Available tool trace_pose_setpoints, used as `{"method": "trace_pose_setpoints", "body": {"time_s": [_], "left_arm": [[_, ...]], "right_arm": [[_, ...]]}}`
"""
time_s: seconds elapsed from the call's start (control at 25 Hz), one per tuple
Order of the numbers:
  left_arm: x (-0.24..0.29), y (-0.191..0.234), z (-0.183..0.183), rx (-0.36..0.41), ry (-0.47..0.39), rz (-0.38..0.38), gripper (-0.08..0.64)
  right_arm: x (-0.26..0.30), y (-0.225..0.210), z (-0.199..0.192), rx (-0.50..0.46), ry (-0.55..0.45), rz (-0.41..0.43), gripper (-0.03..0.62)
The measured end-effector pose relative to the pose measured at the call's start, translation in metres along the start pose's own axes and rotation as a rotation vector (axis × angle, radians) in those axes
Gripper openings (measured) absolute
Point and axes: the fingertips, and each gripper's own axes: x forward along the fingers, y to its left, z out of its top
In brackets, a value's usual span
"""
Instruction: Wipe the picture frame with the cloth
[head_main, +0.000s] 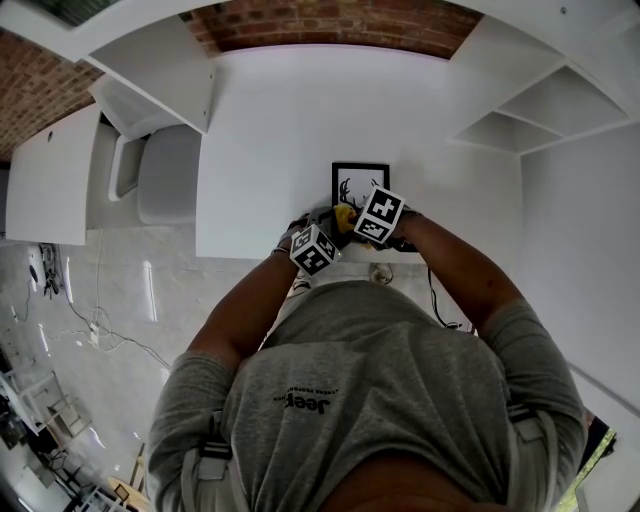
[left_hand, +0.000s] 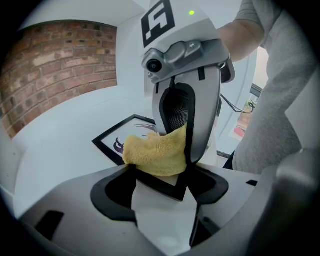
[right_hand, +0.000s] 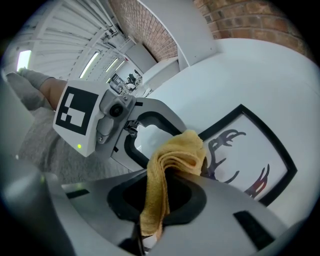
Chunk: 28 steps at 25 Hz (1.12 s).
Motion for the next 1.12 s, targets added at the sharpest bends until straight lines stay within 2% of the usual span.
{"method": "trace_pose_setpoints", "body": {"time_s": [0.16, 0.32, 0.48, 0.6, 0.72, 0.84, 0.96, 1.12], "left_arm": [[0.001, 0.001, 0.001, -0.009, -0.003, 0.003, 0.314], [0.001, 0.001, 0.001, -0.010, -0.004, 0.003, 0.313], [0.000, 0.002, 0.000, -0.009, -0.007, 0.003, 0.314], [0.000, 0.001, -0.001, -0.009, -0.006, 0.002, 0.313], [0.000, 0.001, 0.000, -0.012, -0.006, 0.003, 0.313], [0.000, 0.001, 0.000, -0.012, -0.008, 0.004, 0.313], [0.000, 0.001, 0.000, -0.012, -0.011, 0.004, 0.314], [0.000, 0.001, 0.000, -0.013, -0.011, 0.003, 0.313]], "right_arm": [[-0.004, -0.004, 0.000, -0.024, -0.027, -0.022, 0.054], [-0.019, -0.015, 0.002, -0.011, -0.127, -0.075, 0.055], [-0.046, -0.047, 0.029, 0.025, -0.279, -0.227, 0.055], [-0.062, -0.072, 0.056, 0.038, -0.342, -0.357, 0.055], [-0.068, -0.091, 0.073, -0.013, -0.329, -0.445, 0.055], [-0.065, -0.101, 0.080, -0.105, -0.257, -0.502, 0.055], [-0.057, -0.100, 0.086, -0.174, -0.204, -0.522, 0.055], [-0.046, -0.092, 0.091, -0.191, -0.178, -0.518, 0.055]]}}
